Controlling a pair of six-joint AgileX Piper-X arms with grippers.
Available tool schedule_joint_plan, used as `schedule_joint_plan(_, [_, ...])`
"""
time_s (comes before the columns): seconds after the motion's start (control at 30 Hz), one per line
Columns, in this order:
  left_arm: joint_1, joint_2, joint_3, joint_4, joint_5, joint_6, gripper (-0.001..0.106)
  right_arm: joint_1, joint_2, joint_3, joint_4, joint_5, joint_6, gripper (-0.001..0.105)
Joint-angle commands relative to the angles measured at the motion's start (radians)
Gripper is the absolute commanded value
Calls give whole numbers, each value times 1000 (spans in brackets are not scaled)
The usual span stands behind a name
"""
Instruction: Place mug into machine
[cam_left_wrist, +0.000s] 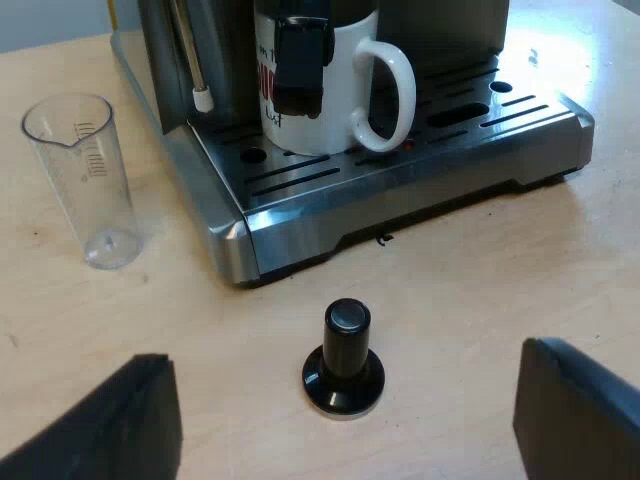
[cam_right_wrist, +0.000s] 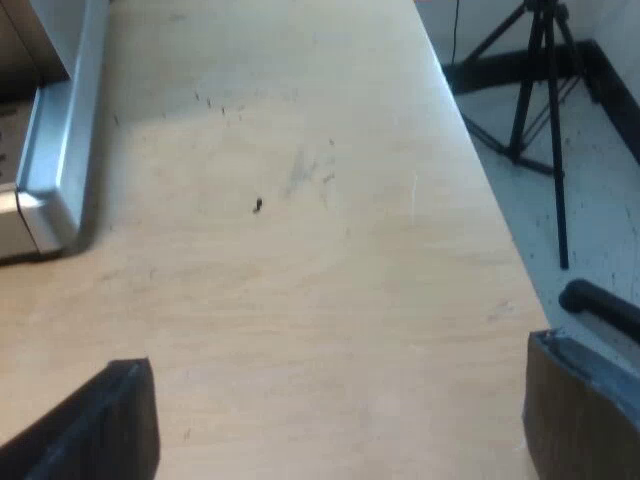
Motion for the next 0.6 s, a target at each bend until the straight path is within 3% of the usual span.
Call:
schedule_joint_plan(0.03, [-3,-134,-5,-18,-7,-5,70,-4,-41,-1,-14,-9,-3,94])
schedule_joint_plan(0.6, [0,-134,-5,-18,-7,-5,70,-4,-39,-1,36,5,-3,94])
